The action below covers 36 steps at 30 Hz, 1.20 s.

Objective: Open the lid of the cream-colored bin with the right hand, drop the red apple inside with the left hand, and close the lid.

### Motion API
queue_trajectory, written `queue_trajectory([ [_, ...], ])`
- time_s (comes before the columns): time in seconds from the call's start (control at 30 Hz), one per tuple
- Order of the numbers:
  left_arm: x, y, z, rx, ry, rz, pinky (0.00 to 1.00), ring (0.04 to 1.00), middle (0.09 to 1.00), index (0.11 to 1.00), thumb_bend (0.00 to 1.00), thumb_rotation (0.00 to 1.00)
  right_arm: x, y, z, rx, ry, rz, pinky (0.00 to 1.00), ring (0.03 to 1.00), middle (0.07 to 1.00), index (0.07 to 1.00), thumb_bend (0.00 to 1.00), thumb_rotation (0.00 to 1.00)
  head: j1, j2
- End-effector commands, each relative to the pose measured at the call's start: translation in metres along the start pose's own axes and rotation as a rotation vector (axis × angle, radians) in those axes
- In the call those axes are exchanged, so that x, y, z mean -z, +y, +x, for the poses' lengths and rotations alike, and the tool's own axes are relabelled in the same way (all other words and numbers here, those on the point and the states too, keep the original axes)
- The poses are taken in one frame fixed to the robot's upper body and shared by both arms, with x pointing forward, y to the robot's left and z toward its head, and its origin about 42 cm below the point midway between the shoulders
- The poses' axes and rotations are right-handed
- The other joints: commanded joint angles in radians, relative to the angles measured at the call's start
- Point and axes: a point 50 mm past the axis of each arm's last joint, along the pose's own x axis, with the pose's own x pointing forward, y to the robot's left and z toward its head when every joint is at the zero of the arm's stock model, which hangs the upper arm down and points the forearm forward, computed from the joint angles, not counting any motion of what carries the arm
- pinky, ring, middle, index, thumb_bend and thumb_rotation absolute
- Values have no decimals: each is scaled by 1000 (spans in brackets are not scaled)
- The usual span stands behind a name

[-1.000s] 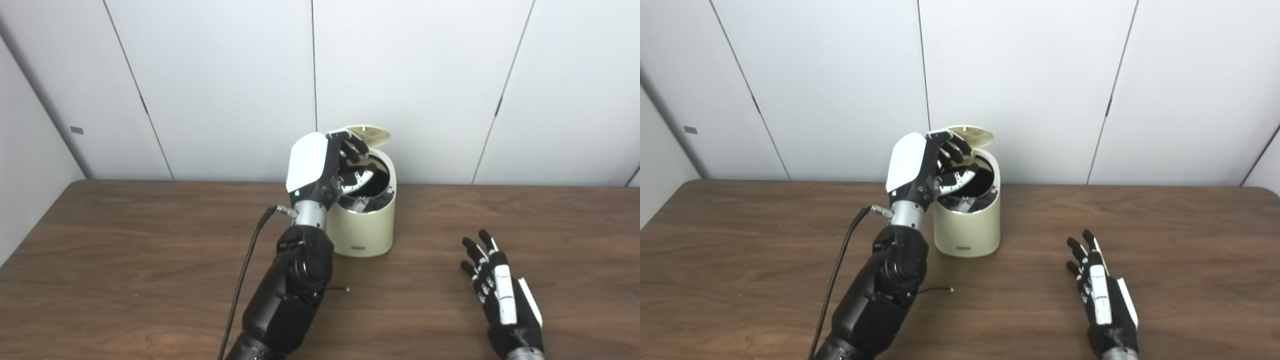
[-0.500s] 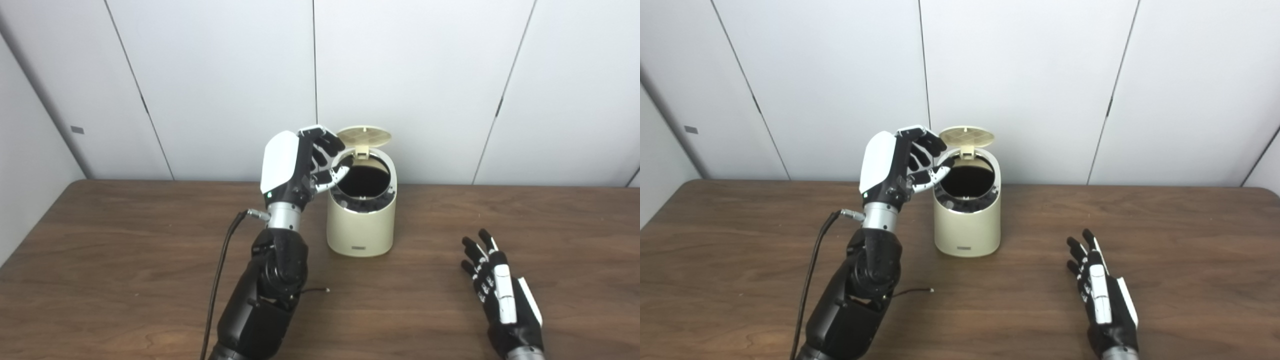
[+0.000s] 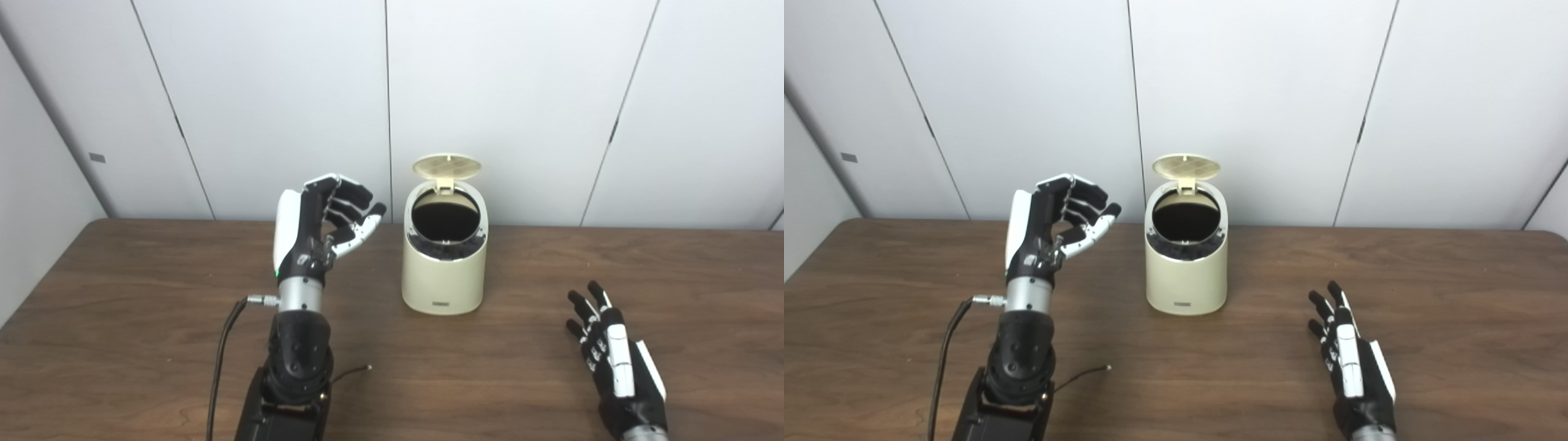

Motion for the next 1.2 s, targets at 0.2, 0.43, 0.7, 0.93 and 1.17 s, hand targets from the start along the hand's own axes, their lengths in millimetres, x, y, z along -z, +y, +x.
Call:
queue_trajectory([
  [0.2,14,17,-23,-26,53,-101,410,464,469,518,512,0,-8,-1,4,-3,-20,5,987,982,928,996,566,1000,-1,7],
  [0.43,43,31,-40,82,113,-201,638,692,735,723,454,605,-13,-3,4,-14,-39,2,988,994,941,1000,576,1000,-6,12],
  [0.7,65,37,-61,184,182,-310,913,910,923,911,514,833,-22,-3,9,-6,-72,14,985,1000,992,995,589,1000,-15,17],
  [0.93,76,39,-83,220,207,-355,1000,999,1000,1000,525,987,-38,-11,23,-32,-101,-40,1000,1000,1000,1000,604,1000,-30,26],
  [1.17,92,42,-97,192,220,-352,1000,1000,1000,1000,535,999,-66,-14,52,-51,-163,-98,1000,1000,1000,986,610,1000,-43,29],
])
